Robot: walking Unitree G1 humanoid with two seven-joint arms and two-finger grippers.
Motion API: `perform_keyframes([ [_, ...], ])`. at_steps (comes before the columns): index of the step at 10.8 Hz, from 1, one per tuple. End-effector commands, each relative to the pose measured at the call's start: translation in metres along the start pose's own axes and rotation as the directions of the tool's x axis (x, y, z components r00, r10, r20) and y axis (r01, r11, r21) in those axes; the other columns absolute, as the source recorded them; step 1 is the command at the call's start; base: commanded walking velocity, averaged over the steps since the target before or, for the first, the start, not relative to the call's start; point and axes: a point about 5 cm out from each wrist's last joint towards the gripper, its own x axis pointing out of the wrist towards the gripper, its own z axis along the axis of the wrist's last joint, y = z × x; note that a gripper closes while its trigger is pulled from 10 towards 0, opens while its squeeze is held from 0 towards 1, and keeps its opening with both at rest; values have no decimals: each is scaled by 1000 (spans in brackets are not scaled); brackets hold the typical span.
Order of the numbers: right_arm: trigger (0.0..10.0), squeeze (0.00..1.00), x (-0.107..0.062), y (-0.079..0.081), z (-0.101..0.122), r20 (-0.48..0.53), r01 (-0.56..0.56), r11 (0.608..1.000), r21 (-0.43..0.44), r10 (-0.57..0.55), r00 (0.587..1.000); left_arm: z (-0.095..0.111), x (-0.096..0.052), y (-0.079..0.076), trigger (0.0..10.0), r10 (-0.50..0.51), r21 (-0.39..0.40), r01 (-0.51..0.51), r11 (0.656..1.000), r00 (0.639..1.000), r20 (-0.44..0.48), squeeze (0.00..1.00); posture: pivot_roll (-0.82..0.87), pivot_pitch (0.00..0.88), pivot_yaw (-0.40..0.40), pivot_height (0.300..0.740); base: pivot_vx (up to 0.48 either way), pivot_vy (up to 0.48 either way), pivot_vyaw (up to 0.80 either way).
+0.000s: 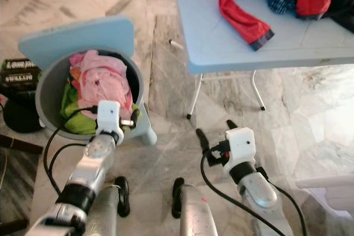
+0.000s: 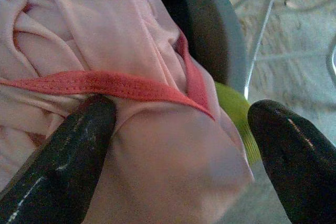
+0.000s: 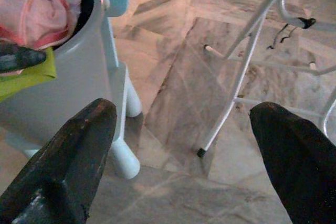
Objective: Hang hanger
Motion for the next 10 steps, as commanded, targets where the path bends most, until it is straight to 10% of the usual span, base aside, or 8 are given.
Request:
perform_keyframes([
  [1,10000,0,-4,1,0,-17,-18,1000,-2,18,1000,-9,-1,3,1647,16,-25,-17,1000,999,-34,0,-196,373,-102,740,0,0,0],
  [2,10000,0,-4,0,1,-20,-18,1000,-6,18,1000,-6,1,7,0,50,-11,-50,999,999,-20,0,-200,372,-103,740,0,0,0],
  [4,10000,0,-5,-3,3,-31,-12,1000,-15,11,999,-7,-2,21,0,138,14,-138,990,990,-2,0,-190,367,-103,740,0,0,0],
  [5,10000,0,-3,-3,3,-31,-18,1000,-19,18,999,-9,-4,24,510,161,15,-161,987,987,3,0,-183,362,-104,740,0,0,0],
  [6,10000,0,0,-1,4,-26,-29,999,-27,28,999,-10,-7,25,4392,190,3,-190,982,982,-3,0,-177,356,-105,740,0,0,0],
  [7,10000,0,3,-1,4,-26,-31,999,-28,30,999,-8,-11,23,4392,213,-6,-213,977,977,6,0,-170,352,-105,740,0,0,0],
  [10,10000,0,7,-3,4,-24,-32,999,-38,31,999,-10,-29,10,0,244,-81,-244,966,970,-7,0,-154,344,-107,740,0,0,0],
])
